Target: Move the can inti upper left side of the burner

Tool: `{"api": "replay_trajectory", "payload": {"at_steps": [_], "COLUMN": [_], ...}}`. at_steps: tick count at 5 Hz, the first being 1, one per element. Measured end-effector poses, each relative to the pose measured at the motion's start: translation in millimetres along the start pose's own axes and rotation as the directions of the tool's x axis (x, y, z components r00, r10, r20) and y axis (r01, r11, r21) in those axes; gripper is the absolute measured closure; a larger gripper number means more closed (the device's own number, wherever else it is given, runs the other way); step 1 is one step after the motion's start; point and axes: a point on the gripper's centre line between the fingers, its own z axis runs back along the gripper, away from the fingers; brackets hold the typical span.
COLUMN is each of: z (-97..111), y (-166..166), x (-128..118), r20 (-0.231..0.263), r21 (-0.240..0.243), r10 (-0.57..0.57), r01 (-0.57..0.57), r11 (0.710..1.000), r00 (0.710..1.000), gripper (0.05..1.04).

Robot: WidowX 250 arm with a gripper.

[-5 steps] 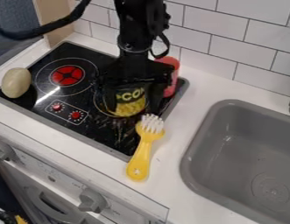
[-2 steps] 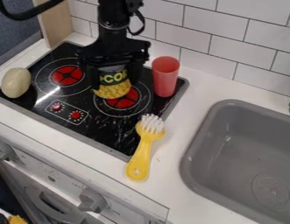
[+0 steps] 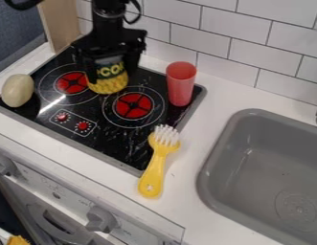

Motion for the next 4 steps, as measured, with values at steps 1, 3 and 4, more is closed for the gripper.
{"api": "replay_trajectory", "payload": {"at_steps": [1, 3, 4], "z": [-6.7, -17.2, -20.9], "y": [8.1, 38.4, 48.4], "x": [23.0, 60.1, 70.9], "r20": [0.01, 0.084, 0.09], "r21": [0.024, 0.1, 0.114], "r10": [0.063, 0.175, 0.214], "r01": [-0.063, -0.183, -0.223], "r11": [0.998, 0.978, 0.968], "r00": [0.998, 0.981, 0.973], "gripper": [0.083, 0.083, 0.083]}}
